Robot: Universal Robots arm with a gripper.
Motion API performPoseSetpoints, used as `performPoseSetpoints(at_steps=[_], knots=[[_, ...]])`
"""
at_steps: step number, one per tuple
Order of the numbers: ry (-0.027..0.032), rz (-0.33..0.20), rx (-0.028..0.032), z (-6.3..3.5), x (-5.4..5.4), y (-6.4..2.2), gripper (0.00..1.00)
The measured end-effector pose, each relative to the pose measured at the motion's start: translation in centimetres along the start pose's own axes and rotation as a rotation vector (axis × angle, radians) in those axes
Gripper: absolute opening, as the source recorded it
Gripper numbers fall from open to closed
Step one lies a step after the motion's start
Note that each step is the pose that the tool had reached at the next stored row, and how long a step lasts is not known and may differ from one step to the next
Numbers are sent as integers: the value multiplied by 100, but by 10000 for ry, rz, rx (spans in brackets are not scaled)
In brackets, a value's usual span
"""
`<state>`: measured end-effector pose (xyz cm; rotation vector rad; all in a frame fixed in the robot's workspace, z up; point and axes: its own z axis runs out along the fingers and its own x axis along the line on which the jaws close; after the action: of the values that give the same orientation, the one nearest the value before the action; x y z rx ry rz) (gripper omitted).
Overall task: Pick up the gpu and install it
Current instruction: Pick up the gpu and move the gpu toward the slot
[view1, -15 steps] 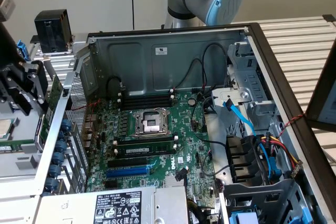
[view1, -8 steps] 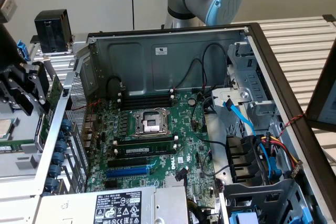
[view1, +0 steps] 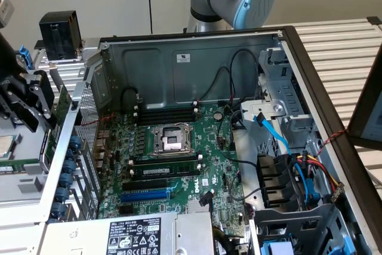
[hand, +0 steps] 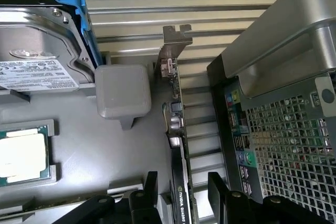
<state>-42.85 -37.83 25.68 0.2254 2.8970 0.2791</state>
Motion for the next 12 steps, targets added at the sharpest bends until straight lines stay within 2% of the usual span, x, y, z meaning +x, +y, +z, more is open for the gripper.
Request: performPoseSetpoints(at_steps=[2,5,7,12], knots=[[-21,-36,-20,28,6,-5,51],[-7,-86,-66,76,17,-16,51],[26,-191,-131,95,21,-20,51],[108,-450,-346,138,17,-27,51]])
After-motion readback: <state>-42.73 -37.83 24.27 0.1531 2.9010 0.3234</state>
